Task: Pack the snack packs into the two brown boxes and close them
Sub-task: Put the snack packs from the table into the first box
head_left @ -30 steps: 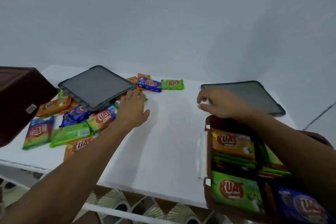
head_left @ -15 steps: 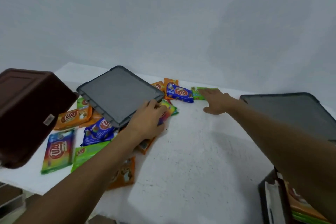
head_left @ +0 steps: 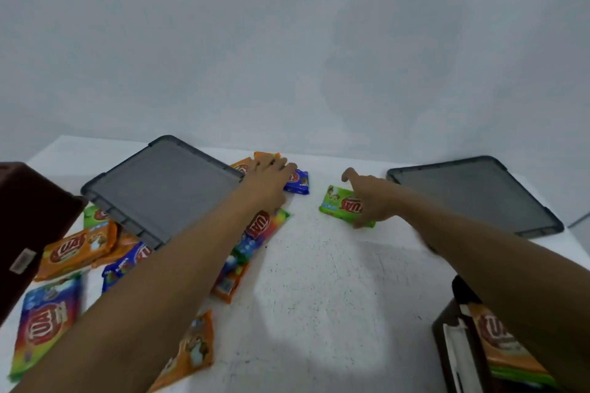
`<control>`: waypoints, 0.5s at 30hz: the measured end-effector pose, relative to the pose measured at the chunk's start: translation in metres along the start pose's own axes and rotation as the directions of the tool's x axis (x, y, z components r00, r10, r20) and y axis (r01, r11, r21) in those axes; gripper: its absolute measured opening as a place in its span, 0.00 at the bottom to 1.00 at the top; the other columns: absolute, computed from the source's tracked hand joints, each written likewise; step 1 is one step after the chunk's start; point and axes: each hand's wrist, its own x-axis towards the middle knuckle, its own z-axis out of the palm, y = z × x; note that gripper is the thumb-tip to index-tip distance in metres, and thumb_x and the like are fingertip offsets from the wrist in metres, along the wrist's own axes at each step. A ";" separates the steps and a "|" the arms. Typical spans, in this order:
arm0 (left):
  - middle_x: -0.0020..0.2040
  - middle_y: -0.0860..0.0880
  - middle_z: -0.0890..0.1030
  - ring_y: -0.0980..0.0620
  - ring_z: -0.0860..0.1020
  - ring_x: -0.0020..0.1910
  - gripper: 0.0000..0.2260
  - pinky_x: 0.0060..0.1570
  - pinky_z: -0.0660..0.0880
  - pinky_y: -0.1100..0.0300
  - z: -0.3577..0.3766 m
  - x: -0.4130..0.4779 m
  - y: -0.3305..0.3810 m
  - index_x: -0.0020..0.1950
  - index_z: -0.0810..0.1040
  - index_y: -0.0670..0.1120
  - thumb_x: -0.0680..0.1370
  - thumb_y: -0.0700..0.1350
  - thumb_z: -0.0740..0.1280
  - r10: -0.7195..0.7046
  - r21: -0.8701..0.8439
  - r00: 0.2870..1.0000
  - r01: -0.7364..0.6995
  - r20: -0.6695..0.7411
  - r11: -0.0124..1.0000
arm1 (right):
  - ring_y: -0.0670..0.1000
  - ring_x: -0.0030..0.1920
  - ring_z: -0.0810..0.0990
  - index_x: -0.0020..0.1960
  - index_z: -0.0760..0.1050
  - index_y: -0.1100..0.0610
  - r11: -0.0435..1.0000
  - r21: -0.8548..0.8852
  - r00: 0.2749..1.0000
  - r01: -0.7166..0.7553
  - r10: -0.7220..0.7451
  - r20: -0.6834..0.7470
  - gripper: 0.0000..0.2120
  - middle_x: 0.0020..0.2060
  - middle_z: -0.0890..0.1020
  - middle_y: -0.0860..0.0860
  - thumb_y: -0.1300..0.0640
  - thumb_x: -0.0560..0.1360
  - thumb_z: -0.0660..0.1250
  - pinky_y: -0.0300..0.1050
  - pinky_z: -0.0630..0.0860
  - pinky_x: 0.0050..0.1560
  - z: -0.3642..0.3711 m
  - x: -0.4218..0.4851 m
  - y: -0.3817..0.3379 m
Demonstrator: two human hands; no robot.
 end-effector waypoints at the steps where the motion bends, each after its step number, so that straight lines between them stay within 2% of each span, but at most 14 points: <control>1: 0.76 0.47 0.59 0.44 0.54 0.76 0.33 0.72 0.50 0.44 0.002 0.004 0.001 0.77 0.57 0.50 0.74 0.41 0.67 0.014 0.030 1.000 -0.014 0.015 0.999 | 0.52 0.47 0.76 0.70 0.56 0.54 0.999 0.042 1.000 -0.002 0.002 -0.009 0.43 0.52 0.73 0.52 0.55 0.65 0.79 0.43 0.74 0.39 0.000 -0.006 0.002; 4: 0.71 0.45 0.65 0.43 0.63 0.70 0.33 0.69 0.60 0.48 0.003 0.010 0.005 0.75 0.59 0.48 0.73 0.40 0.68 0.033 0.090 0.999 -0.032 -0.010 0.995 | 0.47 0.42 0.75 0.67 0.63 0.56 0.998 0.063 0.999 0.027 -0.025 -0.029 0.35 0.54 0.73 0.52 0.57 0.66 0.77 0.36 0.71 0.32 -0.005 -0.024 0.009; 6: 0.68 0.43 0.65 0.43 0.69 0.64 0.33 0.60 0.72 0.49 -0.003 0.011 0.011 0.74 0.61 0.46 0.72 0.46 0.71 0.031 0.085 1.000 -0.031 -0.001 0.996 | 0.44 0.38 0.72 0.62 0.67 0.55 0.997 0.058 0.999 0.046 -0.045 -0.029 0.29 0.51 0.73 0.51 0.57 0.66 0.76 0.34 0.68 0.31 -0.011 -0.036 0.015; 8: 0.66 0.44 0.65 0.44 0.73 0.60 0.36 0.51 0.78 0.49 -0.013 0.008 0.021 0.72 0.62 0.45 0.69 0.50 0.74 0.002 0.009 1.000 -0.002 0.004 1.000 | 0.44 0.39 0.73 0.57 0.67 0.52 0.994 0.094 0.997 0.057 -0.052 -0.054 0.27 0.47 0.74 0.48 0.57 0.65 0.77 0.35 0.68 0.34 -0.016 -0.049 0.021; 11: 0.61 0.45 0.70 0.46 0.76 0.54 0.36 0.44 0.81 0.50 -0.030 -0.003 0.043 0.68 0.62 0.46 0.67 0.49 0.78 -0.059 -0.268 0.998 0.061 0.014 0.961 | 0.46 0.42 0.76 0.55 0.67 0.50 0.966 0.249 0.988 0.076 -0.038 -0.151 0.26 0.43 0.76 0.44 0.54 0.65 0.79 0.38 0.70 0.37 -0.027 -0.075 0.031; 13: 0.56 0.47 0.73 0.49 0.77 0.49 0.35 0.37 0.79 0.56 -0.041 -0.013 0.064 0.66 0.62 0.46 0.67 0.49 0.79 -0.097 -0.520 0.995 0.093 0.019 0.849 | 0.47 0.41 0.78 0.54 0.70 0.50 0.934 0.336 0.970 0.123 -0.041 -0.240 0.21 0.43 0.79 0.43 0.54 0.68 0.78 0.34 0.70 0.38 -0.036 -0.097 0.039; 15: 0.52 0.50 0.75 0.52 0.77 0.45 0.32 0.34 0.73 0.62 -0.053 -0.024 0.090 0.65 0.62 0.47 0.69 0.53 0.77 -0.126 -0.728 0.992 0.097 0.014 0.679 | 0.46 0.40 0.80 0.52 0.74 0.51 0.873 0.454 0.953 0.178 -0.039 -0.299 0.16 0.43 0.83 0.46 0.56 0.69 0.77 0.31 0.73 0.38 -0.042 -0.123 0.047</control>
